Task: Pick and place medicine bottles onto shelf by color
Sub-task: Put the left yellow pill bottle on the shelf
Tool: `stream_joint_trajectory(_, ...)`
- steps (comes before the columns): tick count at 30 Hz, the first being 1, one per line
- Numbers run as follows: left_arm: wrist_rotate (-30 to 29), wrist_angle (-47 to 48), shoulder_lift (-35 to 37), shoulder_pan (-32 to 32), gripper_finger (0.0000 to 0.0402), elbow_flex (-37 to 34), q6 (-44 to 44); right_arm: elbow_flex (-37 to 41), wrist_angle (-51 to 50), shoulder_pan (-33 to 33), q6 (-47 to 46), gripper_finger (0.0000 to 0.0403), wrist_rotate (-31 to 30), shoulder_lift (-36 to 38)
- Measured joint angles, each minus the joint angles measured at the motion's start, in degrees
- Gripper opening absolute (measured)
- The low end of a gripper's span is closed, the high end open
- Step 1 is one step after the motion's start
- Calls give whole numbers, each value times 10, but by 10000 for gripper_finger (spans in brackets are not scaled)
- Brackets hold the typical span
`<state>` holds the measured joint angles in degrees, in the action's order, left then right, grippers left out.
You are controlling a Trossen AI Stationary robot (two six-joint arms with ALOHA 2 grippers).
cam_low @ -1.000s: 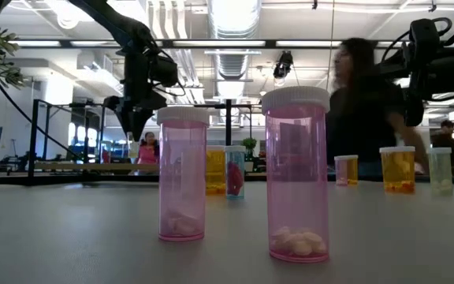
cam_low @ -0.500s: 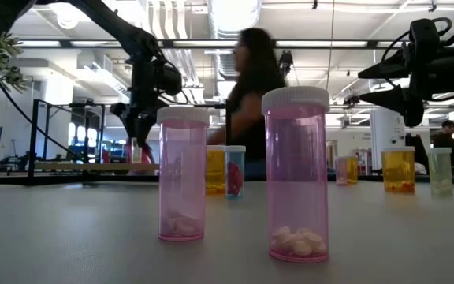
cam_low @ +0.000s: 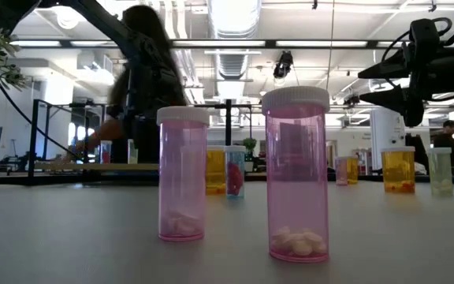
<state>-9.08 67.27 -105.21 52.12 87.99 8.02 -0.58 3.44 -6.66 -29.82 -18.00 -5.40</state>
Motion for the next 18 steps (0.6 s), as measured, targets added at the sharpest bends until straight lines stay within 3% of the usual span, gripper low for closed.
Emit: stream_joint_trajectory(18,10,-8,0,3,98,-1,19,0,0,0,0,247,0,0)
